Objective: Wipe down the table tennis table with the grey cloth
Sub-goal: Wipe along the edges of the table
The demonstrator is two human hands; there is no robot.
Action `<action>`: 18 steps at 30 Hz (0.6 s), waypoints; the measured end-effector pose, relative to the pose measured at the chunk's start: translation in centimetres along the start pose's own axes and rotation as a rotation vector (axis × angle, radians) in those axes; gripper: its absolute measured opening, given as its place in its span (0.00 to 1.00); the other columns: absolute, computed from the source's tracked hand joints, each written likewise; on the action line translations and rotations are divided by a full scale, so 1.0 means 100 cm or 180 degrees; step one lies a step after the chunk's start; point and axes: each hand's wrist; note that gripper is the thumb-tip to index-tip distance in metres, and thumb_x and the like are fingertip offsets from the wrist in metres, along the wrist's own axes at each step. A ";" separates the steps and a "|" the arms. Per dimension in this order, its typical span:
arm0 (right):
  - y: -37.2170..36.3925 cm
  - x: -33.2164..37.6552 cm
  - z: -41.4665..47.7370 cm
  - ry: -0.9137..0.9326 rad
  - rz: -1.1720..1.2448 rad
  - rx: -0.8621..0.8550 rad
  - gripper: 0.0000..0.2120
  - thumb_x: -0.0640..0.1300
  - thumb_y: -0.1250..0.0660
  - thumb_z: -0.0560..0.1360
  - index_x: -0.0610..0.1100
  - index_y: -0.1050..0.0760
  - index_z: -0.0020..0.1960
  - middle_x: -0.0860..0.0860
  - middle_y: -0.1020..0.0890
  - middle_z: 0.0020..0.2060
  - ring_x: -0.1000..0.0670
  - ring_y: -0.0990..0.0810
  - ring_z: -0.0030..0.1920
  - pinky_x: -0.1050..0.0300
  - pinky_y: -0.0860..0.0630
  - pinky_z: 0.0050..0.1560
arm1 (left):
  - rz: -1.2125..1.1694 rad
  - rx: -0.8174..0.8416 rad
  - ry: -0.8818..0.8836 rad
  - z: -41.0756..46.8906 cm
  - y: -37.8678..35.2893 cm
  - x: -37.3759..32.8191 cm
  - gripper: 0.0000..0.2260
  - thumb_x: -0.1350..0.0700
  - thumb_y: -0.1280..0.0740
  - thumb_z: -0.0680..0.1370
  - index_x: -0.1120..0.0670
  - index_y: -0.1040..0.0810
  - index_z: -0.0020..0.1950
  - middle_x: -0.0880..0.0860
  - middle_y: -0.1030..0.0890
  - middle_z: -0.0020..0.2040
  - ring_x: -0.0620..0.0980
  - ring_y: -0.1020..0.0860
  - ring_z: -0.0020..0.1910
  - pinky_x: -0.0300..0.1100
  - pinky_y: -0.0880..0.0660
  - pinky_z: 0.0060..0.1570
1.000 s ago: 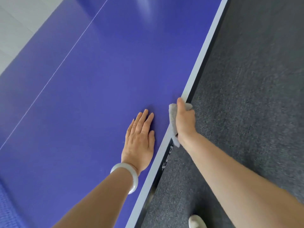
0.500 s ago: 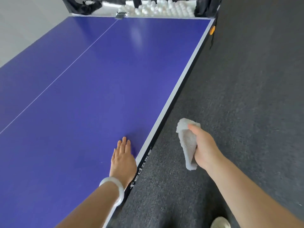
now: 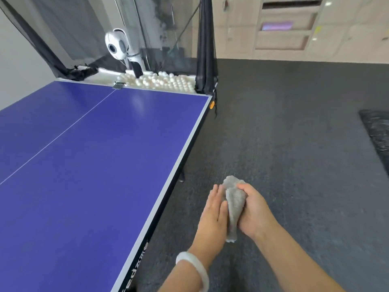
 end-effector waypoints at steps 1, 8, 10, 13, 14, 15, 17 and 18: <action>0.001 0.011 -0.002 0.0029 0.0105 -0.0003 0.18 0.48 0.39 0.79 0.38 0.22 0.62 0.39 0.18 0.53 0.40 0.18 0.51 0.44 0.23 0.55 | 0.0414 0.0113 -0.0101 0.008 -0.006 -0.006 0.29 0.48 0.47 0.85 0.58 0.55 0.80 0.55 0.53 0.82 0.54 0.53 0.81 0.51 0.51 0.78; 0.042 0.102 -0.009 0.0432 0.0346 0.0393 0.21 0.44 0.36 0.72 0.41 0.23 0.64 0.40 0.20 0.52 0.39 0.22 0.45 0.45 0.25 0.46 | -0.0248 -0.0302 0.0094 0.072 0.001 -0.087 0.20 0.52 0.44 0.85 0.52 0.38 0.78 0.46 0.38 0.77 0.43 0.39 0.75 0.34 0.43 0.71; 0.049 0.122 -0.008 0.0362 0.0092 0.0552 0.22 0.40 0.36 0.68 0.39 0.22 0.62 0.39 0.20 0.50 0.40 0.22 0.43 0.47 0.25 0.43 | -0.0610 0.0005 -0.0223 0.082 -0.007 -0.122 0.22 0.48 0.38 0.83 0.45 0.37 0.77 0.39 0.34 0.73 0.36 0.35 0.69 0.31 0.39 0.64; 0.052 0.149 0.001 0.0213 -0.0195 0.0859 0.25 0.34 0.38 0.62 0.35 0.23 0.59 0.38 0.20 0.48 0.40 0.19 0.42 0.47 0.21 0.44 | -0.0733 0.0112 -0.0193 0.110 -0.021 -0.151 0.24 0.51 0.32 0.80 0.46 0.34 0.74 0.41 0.26 0.64 0.38 0.27 0.61 0.27 0.33 0.53; 0.051 0.158 0.005 0.0203 -0.0246 0.0965 0.25 0.33 0.38 0.62 0.34 0.23 0.59 0.38 0.20 0.48 0.39 0.19 0.42 0.46 0.20 0.45 | -0.0677 0.0074 -0.0165 0.120 -0.023 -0.155 0.22 0.53 0.30 0.79 0.47 0.31 0.71 0.42 0.24 0.60 0.38 0.26 0.57 0.25 0.31 0.48; 0.051 0.165 0.012 0.0208 -0.0286 0.1029 0.25 0.31 0.40 0.62 0.34 0.23 0.58 0.37 0.19 0.48 0.39 0.18 0.43 0.45 0.20 0.45 | -0.0653 0.0081 -0.0145 0.129 -0.024 -0.158 0.18 0.53 0.29 0.78 0.47 0.26 0.66 0.42 0.22 0.55 0.38 0.24 0.53 0.25 0.30 0.45; 0.051 0.183 0.030 0.0193 -0.0416 0.1019 0.24 0.27 0.44 0.67 0.35 0.23 0.60 0.36 0.18 0.49 0.38 0.17 0.44 0.44 0.19 0.45 | -0.0714 0.0120 -0.0113 0.150 -0.025 -0.158 0.07 0.53 0.27 0.75 0.47 0.20 0.51 0.42 0.19 0.42 0.37 0.22 0.42 0.27 0.28 0.38; 0.050 0.192 0.041 0.0214 -0.0649 0.0935 0.23 0.26 0.45 0.69 0.36 0.23 0.61 0.35 0.17 0.50 0.38 0.17 0.46 0.44 0.19 0.46 | -0.0800 0.0101 -0.0107 0.163 -0.025 -0.156 0.04 0.53 0.26 0.74 0.48 0.20 0.45 0.41 0.20 0.36 0.37 0.24 0.36 0.29 0.29 0.34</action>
Point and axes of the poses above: each hand's wrist, its own z-axis towards the middle knuckle, its own y-axis out of the back of the hand, x = y × z
